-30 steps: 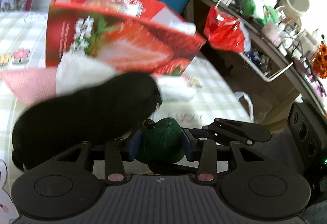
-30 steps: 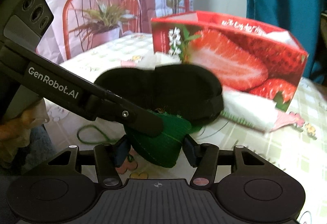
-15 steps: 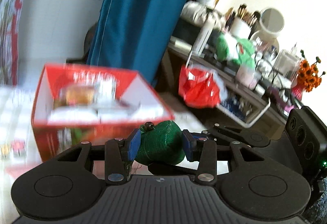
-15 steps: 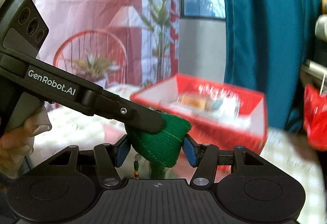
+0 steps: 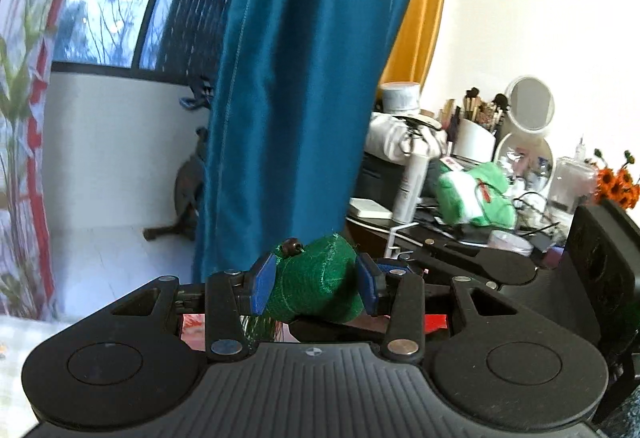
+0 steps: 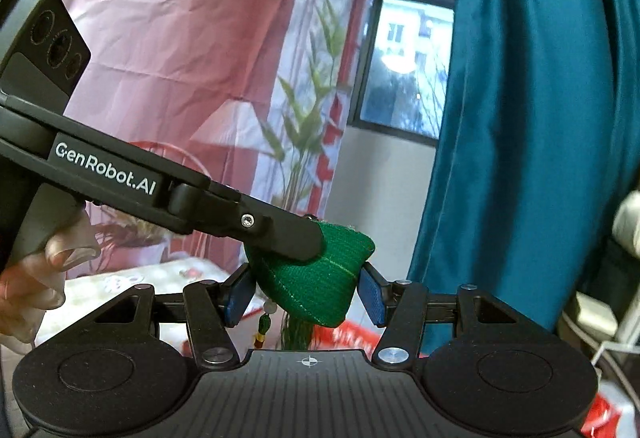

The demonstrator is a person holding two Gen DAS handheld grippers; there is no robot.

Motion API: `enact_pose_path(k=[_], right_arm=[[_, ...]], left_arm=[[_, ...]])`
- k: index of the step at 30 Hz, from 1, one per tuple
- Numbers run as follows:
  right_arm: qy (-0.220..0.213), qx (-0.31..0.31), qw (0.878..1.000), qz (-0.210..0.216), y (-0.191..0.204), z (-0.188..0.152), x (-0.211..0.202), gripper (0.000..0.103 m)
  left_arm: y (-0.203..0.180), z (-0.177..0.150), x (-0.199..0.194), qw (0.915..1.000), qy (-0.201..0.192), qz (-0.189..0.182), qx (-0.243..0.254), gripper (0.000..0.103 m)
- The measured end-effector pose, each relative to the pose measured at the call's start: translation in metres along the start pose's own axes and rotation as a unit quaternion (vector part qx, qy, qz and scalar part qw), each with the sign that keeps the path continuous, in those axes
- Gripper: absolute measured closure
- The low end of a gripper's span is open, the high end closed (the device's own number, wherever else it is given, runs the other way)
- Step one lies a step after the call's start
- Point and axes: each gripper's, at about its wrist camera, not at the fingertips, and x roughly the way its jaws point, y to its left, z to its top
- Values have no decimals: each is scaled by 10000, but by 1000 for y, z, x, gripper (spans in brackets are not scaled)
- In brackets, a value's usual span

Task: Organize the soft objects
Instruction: 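Lift the green pouch with the left tool and carry it over the box, then open the left tool to drop the green pouch into the box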

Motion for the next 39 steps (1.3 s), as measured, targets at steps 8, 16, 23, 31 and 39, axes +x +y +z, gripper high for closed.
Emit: enact_pose_path(k=[8,16,23,31,39], right_arm=[[145,-107,9998,-20,2,-15,57,51],[699,72,9975,40,18,-49,104,51],[1043,156,9944,-50,28,-72,123,51],[1304,212,9906,-343,18,-89,123,51],[1763,275,9742,-1384,-11,-111,129,46]], left_arm=[[29,-21,38,9986,310,428,18,56],[63,-50,63,9939,749,655,-469,56],[74,-59,68,9914,949,766,-464,56],[78,-66,65,9887,1041,934,-541,56],[84,-74,61,9852,1152,1092,-640,56]])
